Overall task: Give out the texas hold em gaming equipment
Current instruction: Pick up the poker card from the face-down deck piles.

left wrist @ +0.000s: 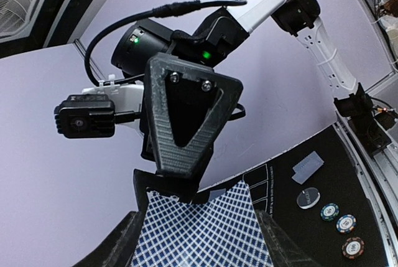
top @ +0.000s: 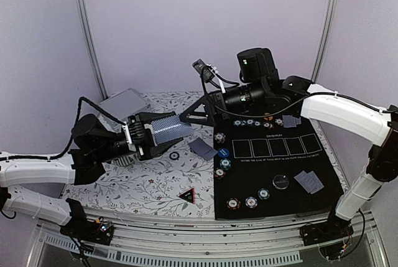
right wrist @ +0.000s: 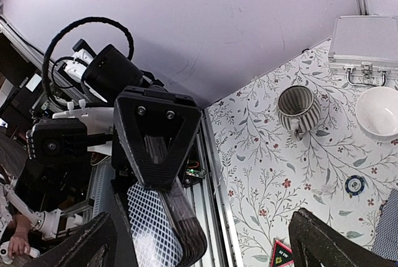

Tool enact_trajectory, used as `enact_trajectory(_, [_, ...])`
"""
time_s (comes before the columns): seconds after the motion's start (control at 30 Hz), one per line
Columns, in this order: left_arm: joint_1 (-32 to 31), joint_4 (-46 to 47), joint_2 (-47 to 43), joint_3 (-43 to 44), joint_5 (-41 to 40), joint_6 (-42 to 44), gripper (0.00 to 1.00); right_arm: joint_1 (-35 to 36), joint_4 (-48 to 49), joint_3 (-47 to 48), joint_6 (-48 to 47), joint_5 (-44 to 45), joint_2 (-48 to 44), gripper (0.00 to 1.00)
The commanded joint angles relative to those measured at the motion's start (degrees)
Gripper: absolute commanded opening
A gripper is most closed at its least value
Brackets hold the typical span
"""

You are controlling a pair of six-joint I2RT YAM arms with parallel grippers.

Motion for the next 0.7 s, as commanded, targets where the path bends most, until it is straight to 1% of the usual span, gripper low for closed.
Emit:
enact_trajectory(0.0, [-0.9, 0.31, 0.4, -0.16, -0.52, 0.53, 0.57, 0.63, -1.85, 3.07, -2.02, 4.13, 2.78, 0.96])
enact_trajectory(0.23, [-0.9, 0.31, 0.47, -0.19, -0.88, 0.86, 0.57, 1.7, -9.08, 6.77, -5.3, 7.16, 6.03, 0.94])
enact_trajectory(0.43, [-0.94, 0.41, 0.41, -0.34, -1.02, 1.1, 0.57, 1.68, -11.8, 7.14, -6.99, 12.78, 4.31, 0.94])
enact_trajectory(0.67, [-0.9, 0.48, 0.5, -0.44, -1.12, 1.2, 0.57, 1.62, -15.61, 8.43, -9.2, 15.93, 2.67, 0.94])
